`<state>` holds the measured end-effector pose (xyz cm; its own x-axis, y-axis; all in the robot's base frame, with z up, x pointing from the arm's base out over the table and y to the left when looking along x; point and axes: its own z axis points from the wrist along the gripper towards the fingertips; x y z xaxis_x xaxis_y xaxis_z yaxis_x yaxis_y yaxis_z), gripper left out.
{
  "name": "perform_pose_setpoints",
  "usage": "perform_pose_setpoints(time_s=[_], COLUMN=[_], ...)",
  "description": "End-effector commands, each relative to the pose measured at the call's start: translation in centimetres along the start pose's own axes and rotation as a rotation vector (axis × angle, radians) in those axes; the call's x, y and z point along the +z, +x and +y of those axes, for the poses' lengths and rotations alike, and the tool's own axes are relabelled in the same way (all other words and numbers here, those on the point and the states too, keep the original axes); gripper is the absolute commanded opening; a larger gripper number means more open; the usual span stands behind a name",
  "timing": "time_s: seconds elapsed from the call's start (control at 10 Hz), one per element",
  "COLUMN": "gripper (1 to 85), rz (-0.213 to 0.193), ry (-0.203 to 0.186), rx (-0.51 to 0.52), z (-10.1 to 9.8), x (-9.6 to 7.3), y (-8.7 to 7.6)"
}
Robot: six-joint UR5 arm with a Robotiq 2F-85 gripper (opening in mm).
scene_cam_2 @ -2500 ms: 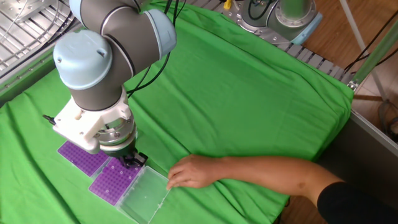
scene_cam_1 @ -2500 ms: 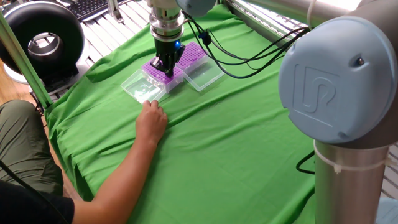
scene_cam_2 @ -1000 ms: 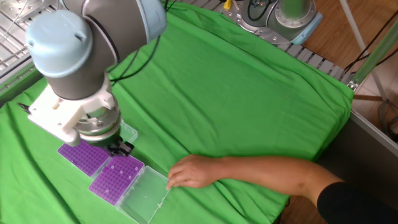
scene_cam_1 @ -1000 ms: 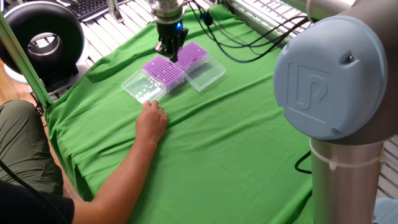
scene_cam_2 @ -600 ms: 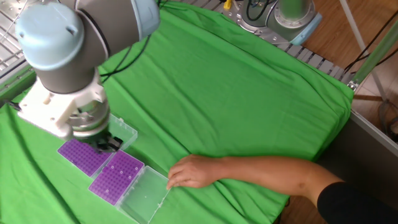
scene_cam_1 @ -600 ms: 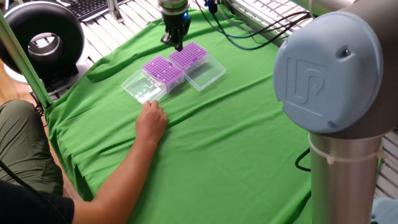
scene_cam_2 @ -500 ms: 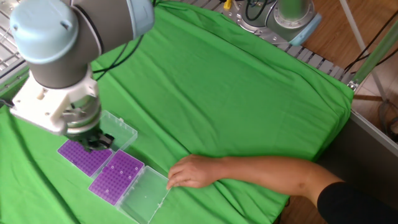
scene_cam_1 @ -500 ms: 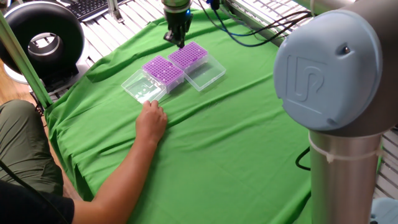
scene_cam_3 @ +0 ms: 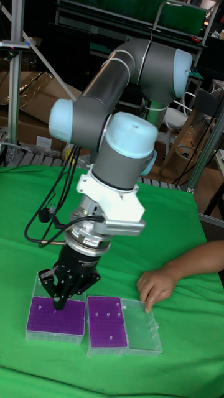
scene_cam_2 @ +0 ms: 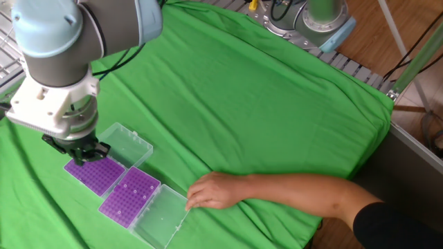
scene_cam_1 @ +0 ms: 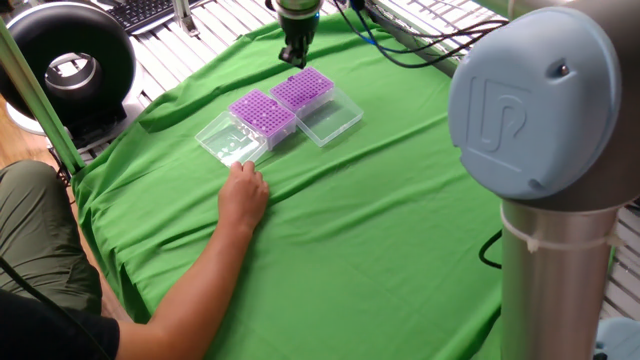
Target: Insert a small pipette tip into the holder for small pipette tips
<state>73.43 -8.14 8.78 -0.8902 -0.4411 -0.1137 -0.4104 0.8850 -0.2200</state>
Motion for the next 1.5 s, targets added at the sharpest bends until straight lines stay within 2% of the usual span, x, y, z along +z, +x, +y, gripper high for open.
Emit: perform_pose_setpoints(time_s=[0.0,0.8,1.4], gripper=[1.0,1.0,1.0], rz=[-0.036,-0.049,-0.051], ry=[0.005,-0.029,-0.045], rx=[-0.028,-0.025,-0.013], z=[-1.2,-0.8,-0.3], x=[1.0,1.8,1.9], y=[0.6,1.8,1.9])
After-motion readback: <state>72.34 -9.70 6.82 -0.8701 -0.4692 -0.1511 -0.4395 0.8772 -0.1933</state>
